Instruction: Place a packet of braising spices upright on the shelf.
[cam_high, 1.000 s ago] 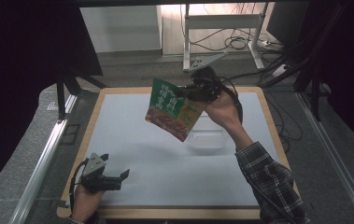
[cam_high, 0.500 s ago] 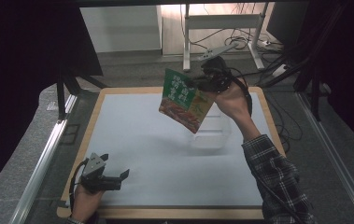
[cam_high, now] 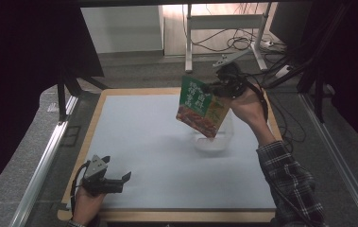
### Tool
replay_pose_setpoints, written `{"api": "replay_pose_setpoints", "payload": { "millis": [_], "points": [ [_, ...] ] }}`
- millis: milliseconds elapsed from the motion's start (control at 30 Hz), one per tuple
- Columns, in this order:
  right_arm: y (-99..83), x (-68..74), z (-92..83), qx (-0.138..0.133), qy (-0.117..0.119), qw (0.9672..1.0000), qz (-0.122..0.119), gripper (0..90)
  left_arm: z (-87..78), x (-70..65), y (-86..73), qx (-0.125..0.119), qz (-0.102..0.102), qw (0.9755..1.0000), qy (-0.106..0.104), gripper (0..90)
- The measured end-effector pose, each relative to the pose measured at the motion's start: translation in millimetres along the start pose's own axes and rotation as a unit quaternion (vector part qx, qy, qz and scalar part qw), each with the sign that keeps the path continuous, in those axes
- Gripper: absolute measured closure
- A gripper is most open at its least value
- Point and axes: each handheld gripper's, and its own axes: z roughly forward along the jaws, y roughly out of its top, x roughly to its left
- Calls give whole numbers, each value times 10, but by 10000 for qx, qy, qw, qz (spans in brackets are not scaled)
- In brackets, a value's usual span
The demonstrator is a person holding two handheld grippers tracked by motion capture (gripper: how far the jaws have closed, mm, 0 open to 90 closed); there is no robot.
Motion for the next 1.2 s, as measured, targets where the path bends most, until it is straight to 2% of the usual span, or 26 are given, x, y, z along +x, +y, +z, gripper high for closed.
{"api": "replay_pose_setpoints", "payload": {
  "millis": [300,533,767,1000,1200],
  "points": [
    [-152,-108,-105,349,-246,9991,76,896,3,-4,0,19,1,10000,9,0],
    [-302,-195,-194,460,-382,9981,160,896,8,-7,0,28,14,10000,12,0],
    [-366,-208,-109,611,-401,9971,222,896,9,-8,1,36,16,10000,17,0],
    [-418,-218,72,844,-371,9954,240,895,9,-9,1,18,2,10000,15,0],
    [-443,-235,179,794,-392,9958,252,894,11,-10,0,27,10,10000,13,0]
  ]
}}
